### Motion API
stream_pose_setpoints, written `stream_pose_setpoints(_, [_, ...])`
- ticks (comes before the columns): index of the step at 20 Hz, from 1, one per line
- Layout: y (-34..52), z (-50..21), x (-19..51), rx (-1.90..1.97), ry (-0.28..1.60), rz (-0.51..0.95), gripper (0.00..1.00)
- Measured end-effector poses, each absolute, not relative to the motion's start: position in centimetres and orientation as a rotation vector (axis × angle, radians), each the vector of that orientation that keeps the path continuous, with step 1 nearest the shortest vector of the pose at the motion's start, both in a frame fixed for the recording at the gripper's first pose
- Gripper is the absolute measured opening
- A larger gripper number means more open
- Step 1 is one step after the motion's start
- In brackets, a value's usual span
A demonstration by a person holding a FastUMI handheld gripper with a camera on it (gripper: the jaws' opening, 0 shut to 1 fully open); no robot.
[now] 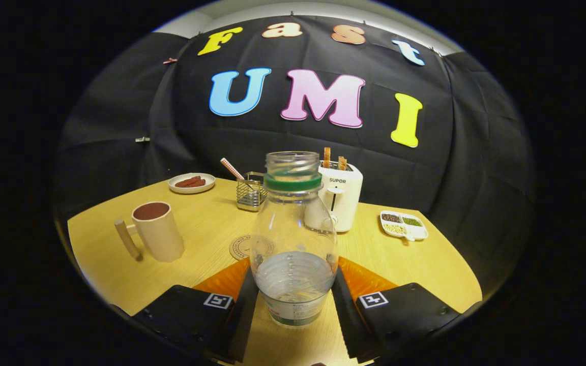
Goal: Take the bottle from table, then pour the juice into the cup, finally place the bottle on the coaster
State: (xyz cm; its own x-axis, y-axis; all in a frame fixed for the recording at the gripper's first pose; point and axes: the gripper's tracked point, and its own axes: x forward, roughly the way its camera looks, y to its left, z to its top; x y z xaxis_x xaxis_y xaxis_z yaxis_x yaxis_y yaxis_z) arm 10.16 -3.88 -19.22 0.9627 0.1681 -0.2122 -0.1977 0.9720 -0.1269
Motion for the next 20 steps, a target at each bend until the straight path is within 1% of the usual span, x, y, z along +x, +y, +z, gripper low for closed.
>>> stream_pose_setpoints(4, [-3.3,-17.7,10.3,-0.176,0.179,0.218,0.74])
stream_pose_setpoints(10, [-0.7,-14.4,10.8,-0.260,0.131,0.304,0.74])
stream_pose_setpoints(13, [1.1,-12.7,11.1,-0.340,0.103,0.351,0.74])
stream_pose_setpoints(20, [5.0,-11.9,13.0,-0.576,0.090,0.382,0.74])
